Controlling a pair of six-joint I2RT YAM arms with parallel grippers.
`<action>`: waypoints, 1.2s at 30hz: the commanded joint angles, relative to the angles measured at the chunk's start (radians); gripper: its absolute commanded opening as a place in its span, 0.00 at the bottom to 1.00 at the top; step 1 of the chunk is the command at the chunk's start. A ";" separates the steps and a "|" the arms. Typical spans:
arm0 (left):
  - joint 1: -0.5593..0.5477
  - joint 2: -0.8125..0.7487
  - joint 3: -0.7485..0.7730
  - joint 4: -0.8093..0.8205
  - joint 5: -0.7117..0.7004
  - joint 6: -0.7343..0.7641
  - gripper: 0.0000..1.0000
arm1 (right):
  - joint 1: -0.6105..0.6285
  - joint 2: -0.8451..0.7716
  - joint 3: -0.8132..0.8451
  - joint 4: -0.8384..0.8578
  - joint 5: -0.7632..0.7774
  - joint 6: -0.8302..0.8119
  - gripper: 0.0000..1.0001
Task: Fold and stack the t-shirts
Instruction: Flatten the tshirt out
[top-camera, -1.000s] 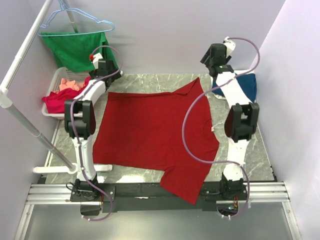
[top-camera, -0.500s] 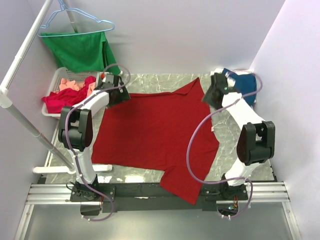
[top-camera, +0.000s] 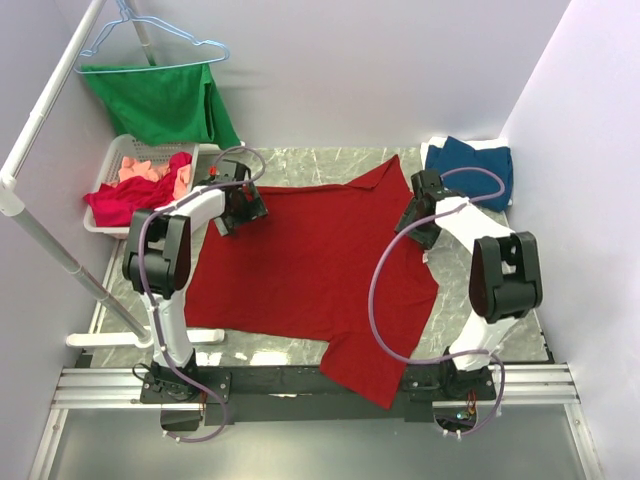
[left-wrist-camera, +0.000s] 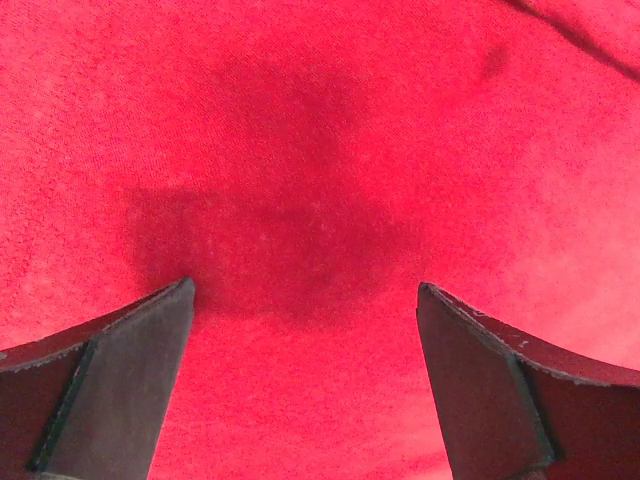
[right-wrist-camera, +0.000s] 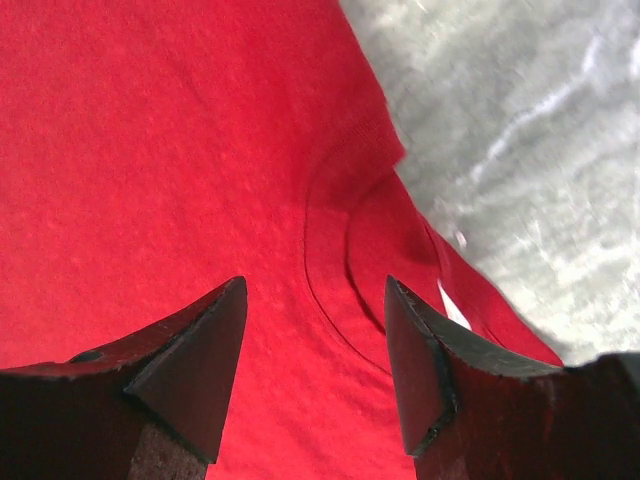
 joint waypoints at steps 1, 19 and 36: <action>-0.001 0.047 0.054 -0.084 -0.019 -0.036 0.99 | 0.007 0.064 0.070 -0.021 -0.009 0.005 0.64; 0.025 0.254 0.313 -0.265 -0.045 -0.082 0.99 | 0.003 0.364 0.435 -0.204 0.043 0.038 0.62; 0.074 0.549 0.810 -0.259 0.161 -0.033 0.99 | -0.069 0.701 1.102 -0.405 0.054 -0.004 0.62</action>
